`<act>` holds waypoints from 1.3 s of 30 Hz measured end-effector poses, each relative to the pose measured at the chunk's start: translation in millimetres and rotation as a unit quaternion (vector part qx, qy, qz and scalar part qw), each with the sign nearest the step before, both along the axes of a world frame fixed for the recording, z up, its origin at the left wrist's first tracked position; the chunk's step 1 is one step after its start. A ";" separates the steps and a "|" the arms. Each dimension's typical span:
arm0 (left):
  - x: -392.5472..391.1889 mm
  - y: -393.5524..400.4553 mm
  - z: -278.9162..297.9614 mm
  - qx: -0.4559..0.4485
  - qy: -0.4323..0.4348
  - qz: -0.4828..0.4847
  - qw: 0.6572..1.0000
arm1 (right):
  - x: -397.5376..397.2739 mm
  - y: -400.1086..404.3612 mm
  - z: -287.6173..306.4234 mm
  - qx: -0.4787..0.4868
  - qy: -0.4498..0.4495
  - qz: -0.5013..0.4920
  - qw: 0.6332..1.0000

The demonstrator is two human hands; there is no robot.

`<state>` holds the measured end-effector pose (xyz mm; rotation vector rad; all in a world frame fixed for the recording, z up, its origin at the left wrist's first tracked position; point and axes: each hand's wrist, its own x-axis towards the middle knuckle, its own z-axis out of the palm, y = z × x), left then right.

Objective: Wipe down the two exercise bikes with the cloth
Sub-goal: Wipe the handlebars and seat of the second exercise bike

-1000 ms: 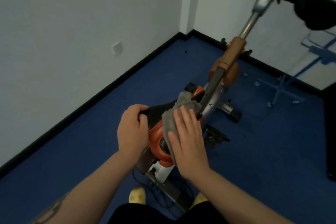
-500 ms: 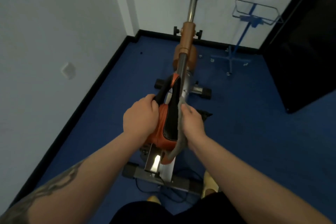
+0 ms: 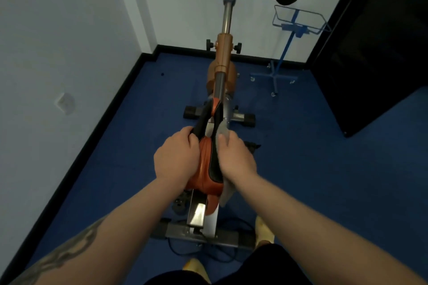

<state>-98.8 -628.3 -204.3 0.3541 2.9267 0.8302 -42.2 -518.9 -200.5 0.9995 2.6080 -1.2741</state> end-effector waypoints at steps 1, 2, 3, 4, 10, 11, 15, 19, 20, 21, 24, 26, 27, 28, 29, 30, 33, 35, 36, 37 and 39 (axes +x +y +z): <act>0.0 0.2 0.4 0.003 0.002 0.002 1.000 | 9.9 -10.2 -0.5 0.055 0.022 0.013 0.998; -0.5 0.9 0.4 0.005 0.004 0.005 1.000 | 17.9 -17.0 -1.7 0.097 0.039 0.029 0.994; -1.6 1.8 0.2 0.005 0.005 0.009 1.000 | 18.9 -18.4 -3.6 0.121 0.045 0.045 0.991; -2.7 2.8 -0.1 0.003 0.005 0.013 1.000 | 11.2 -15.1 -4.3 0.126 0.033 0.054 0.990; -1.3 3.9 -3.9 -0.020 0.005 0.041 0.999 | -71.6 17.6 -18.4 0.064 -0.041 0.033 0.997; -0.9 4.1 -3.7 -0.022 0.002 0.052 0.998 | -80.9 22.1 -22.5 0.061 -0.024 0.027 0.997; -0.4 3.6 -2.6 -0.007 -0.015 0.092 0.996 | -103.0 42.9 -33.5 0.047 0.101 0.057 0.992; 3.7 5.1 -1.6 0.001 0.009 0.156 0.988 | -118.9 64.2 -18.3 0.217 0.148 0.292 0.920; 4.7 6.3 -1.4 -0.008 0.015 0.181 0.983 | -115.3 58.7 -12.3 0.290 0.155 0.378 0.865; 6.1 7.0 -1.3 -0.015 0.020 0.209 0.978 | -107.1 48.2 -10.1 0.331 0.177 0.457 0.807; 12.9 9.1 -2.4 -0.010 0.028 0.298 0.954 | -90.9 30.6 -6.8 0.278 0.233 0.573 0.735; 18.1 14.7 -2.1 -0.009 0.028 0.329 0.944 | -106.7 50.5 -1.0 0.235 0.202 0.612 0.728; 20.0 19.5 -1.9 -0.007 0.025 0.337 0.941 | -118.5 63.4 0.4 0.212 0.187 0.609 0.741; 21.0 25.1 -1.9 -0.008 0.021 0.344 0.939 | -132.2 76.5 1.2 0.231 0.157 0.590 0.758; 21.2 30.5 -2.1 -0.018 0.020 0.349 0.937 | -142.7 87.0 1.2 0.255 0.127 0.553 0.783; 21.5 35.2 -1.9 -0.034 0.020 0.351 0.936 | -147.2 91.6 -0.2 0.270 0.115 0.514 0.806; 20.1 38.7 -0.6 -0.055 0.025 0.363 0.930 | -123.1 70.8 -12.9 0.324 0.148 0.496 0.792; 19.1 36.5 -1.4 -0.055 0.026 0.366 0.929 | -101.5 57.1 -15.7 0.303 0.218 0.539 0.755; 19.4 35.8 -2.2 -0.054 0.028 0.366 0.929 | -99.3 59.2 -12.8 0.271 0.235 0.563 0.744; 19.5 35.3 -2.7 -0.054 0.031 0.366 0.929 | -106.9 64.6 -9.1 0.252 0.236 0.595 0.726; 19.1 34.4 -3.6 -0.055 0.037 0.367 0.928 | -134.0 80.4 -8.4 0.225 0.211 0.641 0.702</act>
